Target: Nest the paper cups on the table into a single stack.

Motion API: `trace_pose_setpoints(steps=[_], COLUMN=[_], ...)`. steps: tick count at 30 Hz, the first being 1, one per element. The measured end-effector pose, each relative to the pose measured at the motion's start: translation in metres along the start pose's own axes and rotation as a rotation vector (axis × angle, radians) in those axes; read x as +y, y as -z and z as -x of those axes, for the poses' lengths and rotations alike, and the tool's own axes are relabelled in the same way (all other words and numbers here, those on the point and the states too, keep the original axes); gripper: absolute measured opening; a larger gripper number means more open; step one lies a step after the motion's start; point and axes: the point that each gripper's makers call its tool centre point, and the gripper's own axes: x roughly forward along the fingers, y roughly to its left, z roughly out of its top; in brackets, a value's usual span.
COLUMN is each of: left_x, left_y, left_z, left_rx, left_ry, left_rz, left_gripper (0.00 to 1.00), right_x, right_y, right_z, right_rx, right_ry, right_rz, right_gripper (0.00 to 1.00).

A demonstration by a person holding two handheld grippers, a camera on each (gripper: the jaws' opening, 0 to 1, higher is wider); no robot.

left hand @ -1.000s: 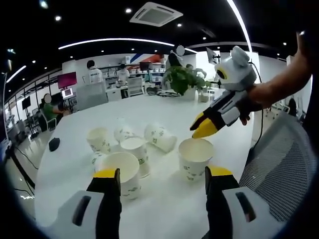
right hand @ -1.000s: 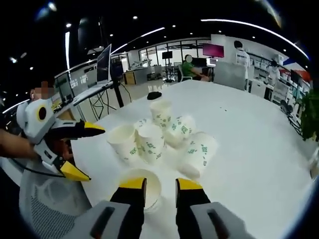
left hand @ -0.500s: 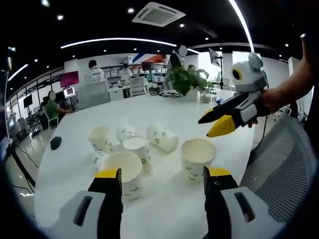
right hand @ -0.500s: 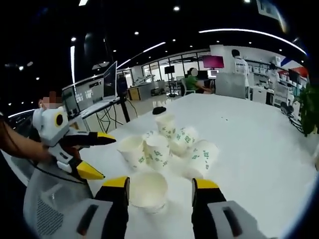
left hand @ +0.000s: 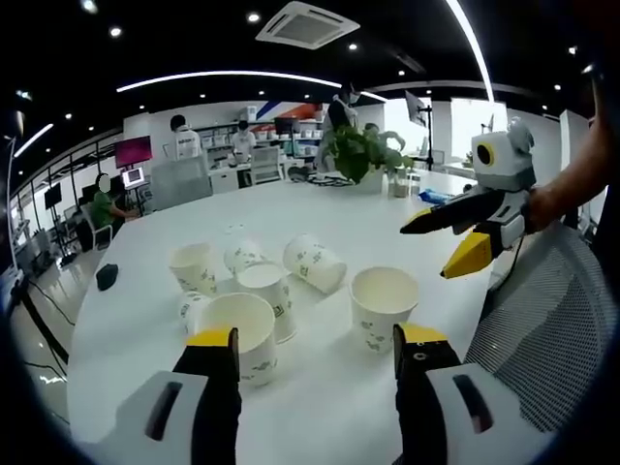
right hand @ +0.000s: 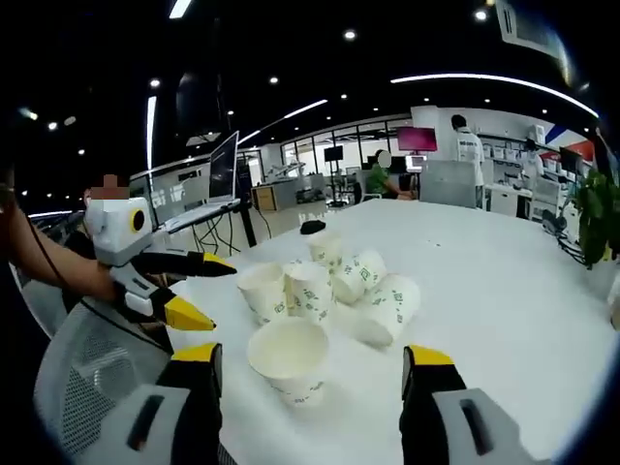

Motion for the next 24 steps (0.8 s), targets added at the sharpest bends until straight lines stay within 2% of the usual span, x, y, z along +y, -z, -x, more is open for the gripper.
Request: trace_pose_setpoints(steps=[5, 8, 17, 24], left_x=[-0.001, 0.002, 0.015, 0.026], left_y=[-0.002, -0.001, -0.001, -0.005], left_z=[-0.002, -0.003, -0.006, -0.016], left_rx=[0.005, 0.007, 0.018, 0.045], left_ry=[0.005, 0.006, 0.001, 0.023], left_rz=[-0.022, -0.031, -0.047, -0.086], left_gripper=[0.61, 0.58, 0.51, 0.42], right_x=[0.001, -0.001, -0.005, -0.004], right_y=[0.002, 0.003, 0.004, 0.005], right_z=[0.006, 0.008, 0.009, 0.010], right_rx=[-0.010, -0.018, -0.022, -0.024], right_ry=[0.015, 0.017, 0.031, 0.039], right_rz=[0.038, 0.026, 0.009, -0.002], right_gripper=[0.83, 0.84, 0.84, 0.83])
